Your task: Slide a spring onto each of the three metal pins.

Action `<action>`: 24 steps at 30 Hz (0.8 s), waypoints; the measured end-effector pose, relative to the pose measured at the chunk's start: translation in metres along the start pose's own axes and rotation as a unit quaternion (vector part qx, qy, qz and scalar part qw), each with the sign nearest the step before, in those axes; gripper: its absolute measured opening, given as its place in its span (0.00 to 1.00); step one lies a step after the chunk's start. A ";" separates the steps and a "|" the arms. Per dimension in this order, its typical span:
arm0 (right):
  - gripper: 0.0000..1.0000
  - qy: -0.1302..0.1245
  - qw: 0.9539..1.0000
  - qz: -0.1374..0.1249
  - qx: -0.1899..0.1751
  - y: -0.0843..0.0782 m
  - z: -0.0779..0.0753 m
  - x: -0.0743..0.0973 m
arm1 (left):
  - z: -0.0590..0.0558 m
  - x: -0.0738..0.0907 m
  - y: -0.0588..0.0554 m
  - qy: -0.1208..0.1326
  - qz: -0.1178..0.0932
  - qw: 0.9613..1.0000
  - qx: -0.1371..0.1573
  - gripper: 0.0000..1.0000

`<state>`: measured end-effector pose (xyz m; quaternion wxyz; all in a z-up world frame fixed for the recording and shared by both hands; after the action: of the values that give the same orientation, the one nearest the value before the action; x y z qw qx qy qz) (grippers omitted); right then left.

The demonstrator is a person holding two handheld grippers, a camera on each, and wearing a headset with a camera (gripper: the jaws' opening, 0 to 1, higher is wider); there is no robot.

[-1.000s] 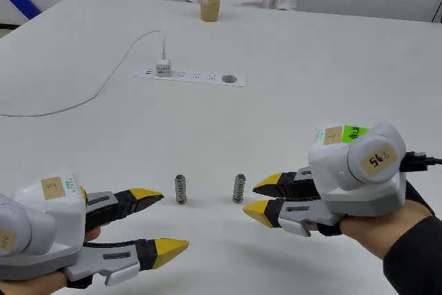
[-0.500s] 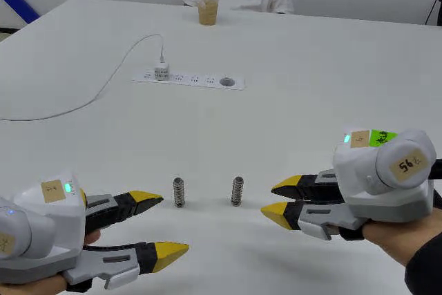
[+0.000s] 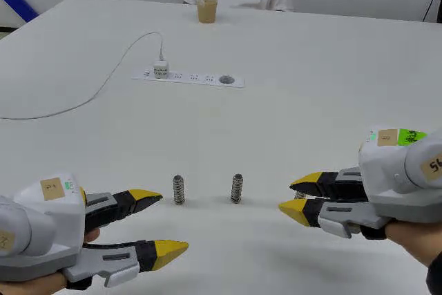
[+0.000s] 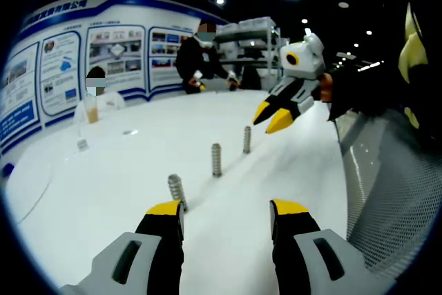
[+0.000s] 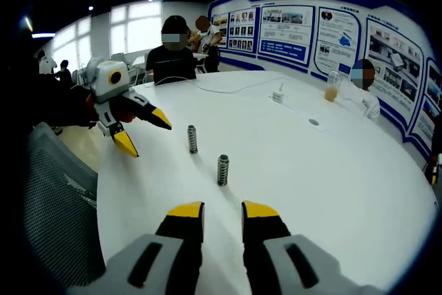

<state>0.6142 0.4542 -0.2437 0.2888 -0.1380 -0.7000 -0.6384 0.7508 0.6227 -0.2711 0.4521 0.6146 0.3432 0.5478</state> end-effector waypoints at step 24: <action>0.28 -0.030 0.999 -0.003 -0.024 -0.021 -0.016 0.023 | 0.000 0.000 -0.003 0.003 0.003 1.000 0.003 0.52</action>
<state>0.5876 0.4318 -0.2476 0.2624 -0.1614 -0.6930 -0.6518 0.7509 0.6240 -0.2733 0.4477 0.6150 0.3445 0.5501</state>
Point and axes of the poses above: the centre of the closed fingertips' face, and the gripper's own axes: x roughly backward along the fingers, z roughly to its left, y roughly out of its top, the point moved 5 cm from there along x, roughly backward along the fingers, and after that the axes turned 4 degrees about y, right-handed, at the moved point
